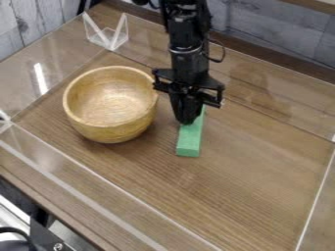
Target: Put green object into wooden bowl
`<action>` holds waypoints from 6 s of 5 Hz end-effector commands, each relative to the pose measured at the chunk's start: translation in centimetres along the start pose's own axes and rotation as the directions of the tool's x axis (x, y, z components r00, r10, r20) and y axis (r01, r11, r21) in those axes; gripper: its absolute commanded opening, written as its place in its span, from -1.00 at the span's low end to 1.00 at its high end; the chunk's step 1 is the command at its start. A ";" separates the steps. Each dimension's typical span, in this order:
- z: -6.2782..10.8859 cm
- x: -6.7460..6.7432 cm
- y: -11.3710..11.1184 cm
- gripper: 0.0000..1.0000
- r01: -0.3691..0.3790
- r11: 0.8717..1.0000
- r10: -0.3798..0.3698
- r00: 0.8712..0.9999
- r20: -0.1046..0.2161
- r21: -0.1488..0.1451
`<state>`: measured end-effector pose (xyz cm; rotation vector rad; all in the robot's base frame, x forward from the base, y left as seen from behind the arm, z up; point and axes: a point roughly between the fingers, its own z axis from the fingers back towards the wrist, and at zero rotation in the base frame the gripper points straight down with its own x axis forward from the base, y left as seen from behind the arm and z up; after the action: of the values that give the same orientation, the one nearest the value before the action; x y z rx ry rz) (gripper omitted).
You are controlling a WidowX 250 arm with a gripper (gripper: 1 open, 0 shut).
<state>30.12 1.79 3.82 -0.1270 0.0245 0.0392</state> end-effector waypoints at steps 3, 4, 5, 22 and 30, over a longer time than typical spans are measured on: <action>0.8 1.2 -0.2 -1.00 -0.100 0.995 0.102 0.993 0.059 -0.026; 0.1 1.3 -0.4 1.00 -0.112 0.993 0.114 0.992 0.053 -0.033; 0.2 1.5 -0.4 1.00 -0.105 0.994 0.107 0.993 0.043 -0.040; 8.8 -2.2 6.9 -1.00 0.135 0.972 -0.117 0.988 0.100 -0.190; 8.9 -2.3 7.4 -1.00 0.265 0.944 -0.257 0.964 0.064 -0.195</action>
<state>27.12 9.92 10.52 -0.3634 0.0104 -0.2039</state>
